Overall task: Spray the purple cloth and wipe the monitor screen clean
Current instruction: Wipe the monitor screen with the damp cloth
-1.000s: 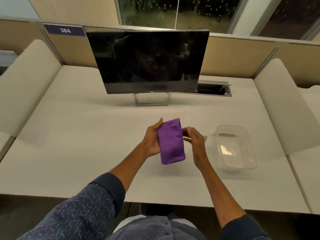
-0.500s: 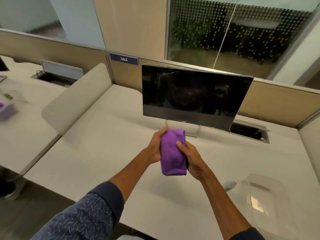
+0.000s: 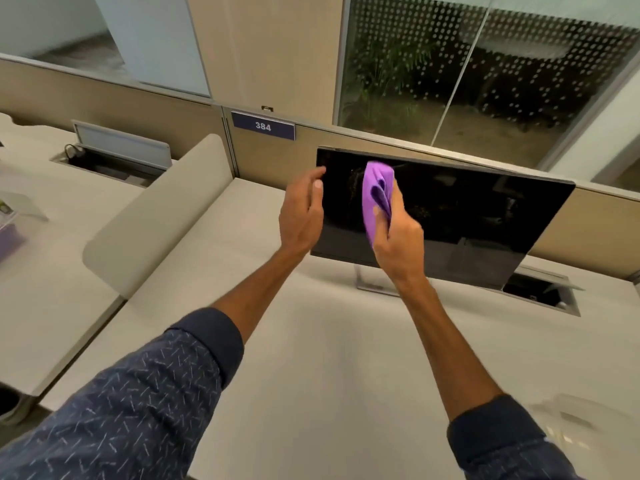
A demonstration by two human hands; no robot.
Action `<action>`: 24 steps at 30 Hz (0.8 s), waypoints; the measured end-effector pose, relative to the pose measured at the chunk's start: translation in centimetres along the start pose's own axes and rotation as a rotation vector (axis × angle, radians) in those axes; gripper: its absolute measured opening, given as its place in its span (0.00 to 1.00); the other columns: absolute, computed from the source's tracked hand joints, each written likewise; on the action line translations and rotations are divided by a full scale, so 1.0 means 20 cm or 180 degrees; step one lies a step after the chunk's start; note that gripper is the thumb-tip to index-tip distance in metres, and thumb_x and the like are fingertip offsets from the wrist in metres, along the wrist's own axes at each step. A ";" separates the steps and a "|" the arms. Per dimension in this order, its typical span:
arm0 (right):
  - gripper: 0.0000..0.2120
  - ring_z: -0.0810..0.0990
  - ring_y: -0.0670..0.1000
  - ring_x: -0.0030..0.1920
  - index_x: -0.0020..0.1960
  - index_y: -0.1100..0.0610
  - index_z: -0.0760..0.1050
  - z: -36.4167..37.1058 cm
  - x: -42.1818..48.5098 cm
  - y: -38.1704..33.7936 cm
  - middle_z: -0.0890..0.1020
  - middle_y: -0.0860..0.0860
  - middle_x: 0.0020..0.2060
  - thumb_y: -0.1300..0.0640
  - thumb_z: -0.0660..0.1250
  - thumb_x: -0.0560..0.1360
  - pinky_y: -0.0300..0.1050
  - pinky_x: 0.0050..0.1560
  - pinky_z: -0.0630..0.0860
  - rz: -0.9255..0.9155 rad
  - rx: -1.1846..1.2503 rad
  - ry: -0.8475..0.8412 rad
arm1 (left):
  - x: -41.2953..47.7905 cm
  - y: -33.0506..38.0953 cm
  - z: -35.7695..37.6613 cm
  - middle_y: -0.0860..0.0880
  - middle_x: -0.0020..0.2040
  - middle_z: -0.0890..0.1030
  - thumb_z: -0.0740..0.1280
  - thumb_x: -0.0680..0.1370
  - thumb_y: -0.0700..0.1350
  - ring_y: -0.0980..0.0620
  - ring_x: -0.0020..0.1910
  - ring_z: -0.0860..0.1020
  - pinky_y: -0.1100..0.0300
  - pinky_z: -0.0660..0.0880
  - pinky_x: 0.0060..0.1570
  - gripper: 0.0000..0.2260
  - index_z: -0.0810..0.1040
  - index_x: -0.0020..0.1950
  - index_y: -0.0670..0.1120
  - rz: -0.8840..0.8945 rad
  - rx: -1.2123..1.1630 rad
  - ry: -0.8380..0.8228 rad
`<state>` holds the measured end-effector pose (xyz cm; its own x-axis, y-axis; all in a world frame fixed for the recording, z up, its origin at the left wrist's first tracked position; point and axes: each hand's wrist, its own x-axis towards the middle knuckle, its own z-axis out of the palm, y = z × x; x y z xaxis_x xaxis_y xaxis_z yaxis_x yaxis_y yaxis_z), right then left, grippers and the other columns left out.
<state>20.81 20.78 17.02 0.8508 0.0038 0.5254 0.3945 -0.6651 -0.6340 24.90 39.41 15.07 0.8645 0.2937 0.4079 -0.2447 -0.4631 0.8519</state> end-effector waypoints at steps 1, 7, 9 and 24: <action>0.28 0.85 0.51 0.47 0.84 0.61 0.61 0.02 0.08 -0.01 0.85 0.59 0.62 0.57 0.63 0.87 0.43 0.51 0.83 -0.0446 -0.0518 0.0282 | 0.08 0.01 0.00 0.52 0.76 0.78 0.55 0.90 0.50 0.54 0.75 0.74 0.54 0.73 0.74 0.18 0.74 0.79 0.53 0.0141 0.0146 -0.0060; 0.30 0.65 0.57 0.83 0.85 0.59 0.60 0.23 0.44 0.03 0.65 0.58 0.83 0.62 0.61 0.84 0.67 0.81 0.63 -0.1834 -0.2265 0.0395 | 0.37 -0.03 -0.04 0.46 0.86 0.64 0.53 0.90 0.47 0.46 0.88 0.56 0.47 0.55 0.86 0.23 0.64 0.86 0.46 0.0515 0.0352 -0.0825; 0.32 0.55 0.57 0.86 0.87 0.56 0.53 0.26 0.48 0.08 0.57 0.56 0.86 0.61 0.59 0.85 0.75 0.80 0.53 -0.2127 -0.2745 -0.0246 | 0.38 -0.05 -0.05 0.45 0.85 0.66 0.52 0.89 0.47 0.45 0.87 0.59 0.42 0.57 0.86 0.24 0.66 0.85 0.45 0.0572 0.0219 -0.0974; 0.45 0.44 0.60 0.86 0.87 0.59 0.43 0.44 0.20 0.30 0.47 0.58 0.87 0.68 0.67 0.80 0.62 0.85 0.52 -0.2767 -0.3080 -0.1355 | 0.40 -0.08 -0.06 0.48 0.80 0.75 0.50 0.89 0.52 0.48 0.84 0.66 0.65 0.61 0.79 0.25 0.74 0.80 0.46 0.0537 -0.0053 -0.0821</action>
<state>29.59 23.44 10.29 0.5650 0.7947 0.2219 0.6031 -0.5813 0.5462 31.60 43.42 17.35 0.8935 -0.0093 0.4489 -0.3995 -0.4728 0.7854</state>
